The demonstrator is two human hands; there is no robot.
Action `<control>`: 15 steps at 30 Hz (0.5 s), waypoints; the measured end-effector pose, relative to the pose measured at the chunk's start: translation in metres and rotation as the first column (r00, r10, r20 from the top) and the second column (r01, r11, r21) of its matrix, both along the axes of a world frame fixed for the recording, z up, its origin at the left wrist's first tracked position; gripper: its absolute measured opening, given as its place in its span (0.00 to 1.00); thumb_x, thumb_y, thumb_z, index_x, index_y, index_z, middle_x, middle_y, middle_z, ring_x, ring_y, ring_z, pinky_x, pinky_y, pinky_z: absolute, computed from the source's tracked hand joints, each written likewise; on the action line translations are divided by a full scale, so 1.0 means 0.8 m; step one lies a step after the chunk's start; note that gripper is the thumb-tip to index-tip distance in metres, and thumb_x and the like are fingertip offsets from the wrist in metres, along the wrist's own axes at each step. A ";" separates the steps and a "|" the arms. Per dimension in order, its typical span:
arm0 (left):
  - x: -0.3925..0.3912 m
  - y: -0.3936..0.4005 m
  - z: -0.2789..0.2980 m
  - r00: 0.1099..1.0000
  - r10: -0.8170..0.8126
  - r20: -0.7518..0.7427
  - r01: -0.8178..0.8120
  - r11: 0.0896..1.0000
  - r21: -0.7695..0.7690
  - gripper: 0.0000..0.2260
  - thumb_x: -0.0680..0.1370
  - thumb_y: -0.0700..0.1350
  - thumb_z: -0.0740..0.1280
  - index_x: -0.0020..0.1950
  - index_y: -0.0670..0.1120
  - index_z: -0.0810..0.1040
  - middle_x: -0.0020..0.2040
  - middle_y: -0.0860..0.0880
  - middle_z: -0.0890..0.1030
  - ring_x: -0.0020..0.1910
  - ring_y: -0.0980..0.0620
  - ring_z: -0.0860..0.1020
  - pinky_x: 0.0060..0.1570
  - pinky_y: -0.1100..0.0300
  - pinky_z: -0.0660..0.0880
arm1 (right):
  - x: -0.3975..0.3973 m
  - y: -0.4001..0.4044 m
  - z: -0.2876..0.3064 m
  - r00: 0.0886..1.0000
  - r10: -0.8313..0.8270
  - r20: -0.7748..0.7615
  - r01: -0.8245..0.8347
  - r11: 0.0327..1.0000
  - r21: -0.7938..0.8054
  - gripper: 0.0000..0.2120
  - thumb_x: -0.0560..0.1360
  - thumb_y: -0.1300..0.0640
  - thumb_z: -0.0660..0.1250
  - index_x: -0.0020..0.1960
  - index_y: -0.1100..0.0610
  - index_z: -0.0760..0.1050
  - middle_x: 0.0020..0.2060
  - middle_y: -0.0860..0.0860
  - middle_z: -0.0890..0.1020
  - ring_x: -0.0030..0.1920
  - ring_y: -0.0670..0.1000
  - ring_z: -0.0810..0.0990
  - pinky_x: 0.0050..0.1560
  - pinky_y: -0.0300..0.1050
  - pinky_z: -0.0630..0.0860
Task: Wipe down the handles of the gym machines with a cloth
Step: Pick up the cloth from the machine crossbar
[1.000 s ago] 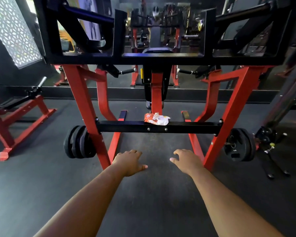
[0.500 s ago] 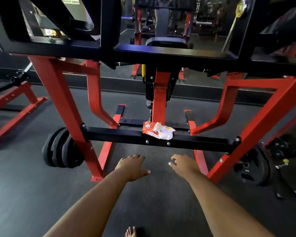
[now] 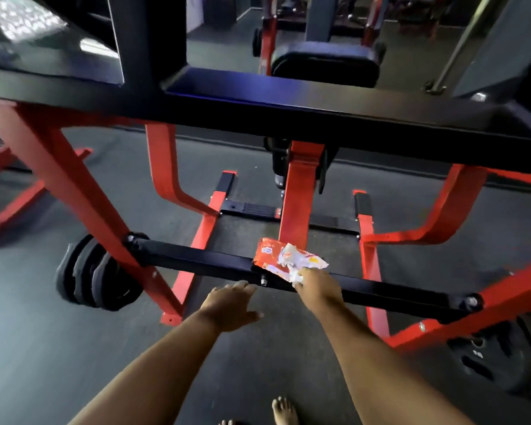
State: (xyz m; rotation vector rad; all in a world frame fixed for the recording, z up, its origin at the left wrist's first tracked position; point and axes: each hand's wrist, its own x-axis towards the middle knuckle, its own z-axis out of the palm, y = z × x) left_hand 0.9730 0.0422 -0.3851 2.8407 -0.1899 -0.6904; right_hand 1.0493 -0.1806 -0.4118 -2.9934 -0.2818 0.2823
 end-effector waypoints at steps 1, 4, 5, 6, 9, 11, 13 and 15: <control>0.006 -0.003 -0.006 1.000 0.025 0.005 -0.025 1.000 -0.009 0.34 0.78 0.66 0.66 0.79 0.52 0.64 0.76 0.49 0.70 0.72 0.45 0.72 0.69 0.42 0.71 | 0.018 0.002 -0.007 1.000 0.028 0.007 -0.028 1.000 0.013 0.13 0.79 0.47 0.65 0.60 0.51 0.79 0.56 0.54 0.83 0.57 0.58 0.81 0.53 0.50 0.78; 0.026 -0.014 -0.022 0.994 0.107 -0.016 -0.107 0.994 -0.018 0.34 0.78 0.67 0.65 0.80 0.54 0.62 0.78 0.51 0.68 0.74 0.47 0.70 0.70 0.44 0.70 | 0.064 0.005 -0.027 0.995 0.088 0.046 -0.088 0.996 0.010 0.12 0.78 0.49 0.64 0.55 0.53 0.81 0.53 0.52 0.84 0.56 0.57 0.80 0.53 0.50 0.77; 0.033 -0.019 -0.026 0.990 0.137 -0.033 -0.137 0.990 -0.015 0.34 0.79 0.67 0.65 0.81 0.54 0.61 0.78 0.52 0.66 0.75 0.47 0.68 0.71 0.44 0.69 | 0.077 0.006 -0.032 0.994 0.105 0.036 -0.104 0.994 -0.021 0.13 0.78 0.48 0.65 0.56 0.53 0.81 0.53 0.52 0.84 0.56 0.56 0.80 0.54 0.49 0.76; 0.040 -0.025 -0.028 0.986 0.157 -0.051 -0.158 0.987 -0.011 0.35 0.79 0.67 0.64 0.81 0.54 0.60 0.79 0.52 0.65 0.76 0.47 0.67 0.71 0.44 0.68 | 0.089 0.007 -0.038 0.992 0.124 0.017 -0.123 0.991 -0.049 0.13 0.78 0.47 0.64 0.58 0.52 0.81 0.55 0.52 0.84 0.57 0.56 0.80 0.54 0.49 0.76; 0.056 -0.039 -0.034 0.978 0.186 -0.089 -0.186 0.982 0.006 0.35 0.79 0.66 0.64 0.82 0.54 0.59 0.80 0.52 0.64 0.77 0.48 0.66 0.71 0.45 0.68 | 0.115 0.011 -0.054 0.986 0.161 -0.040 -0.164 0.982 -0.094 0.16 0.79 0.45 0.64 0.63 0.50 0.78 0.58 0.50 0.83 0.59 0.55 0.79 0.55 0.49 0.76; 0.061 -0.044 -0.039 0.971 0.214 -0.105 -0.214 0.977 0.006 0.35 0.79 0.66 0.64 0.82 0.55 0.58 0.80 0.53 0.63 0.77 0.48 0.66 0.71 0.46 0.68 | 0.124 0.014 -0.066 0.983 0.171 -0.061 -0.178 0.977 -0.115 0.16 0.78 0.46 0.65 0.64 0.49 0.78 0.58 0.49 0.82 0.60 0.55 0.78 0.57 0.50 0.75; 0.064 -0.048 -0.044 0.967 0.232 -0.109 -0.233 0.972 0.004 0.35 0.79 0.66 0.64 0.82 0.55 0.58 0.80 0.53 0.64 0.77 0.48 0.66 0.70 0.46 0.69 | 0.130 0.016 -0.075 0.982 0.177 -0.059 -0.184 0.973 -0.141 0.15 0.79 0.47 0.65 0.64 0.49 0.78 0.59 0.49 0.81 0.61 0.54 0.78 0.58 0.51 0.74; 0.065 -0.051 -0.046 0.962 0.246 -0.117 -0.247 0.969 0.005 0.35 0.79 0.66 0.64 0.82 0.56 0.58 0.80 0.53 0.64 0.76 0.48 0.67 0.68 0.46 0.70 | 0.133 0.017 -0.079 0.980 0.193 -0.054 -0.200 0.965 -0.168 0.14 0.80 0.52 0.61 0.64 0.49 0.79 0.59 0.49 0.81 0.61 0.54 0.77 0.59 0.51 0.72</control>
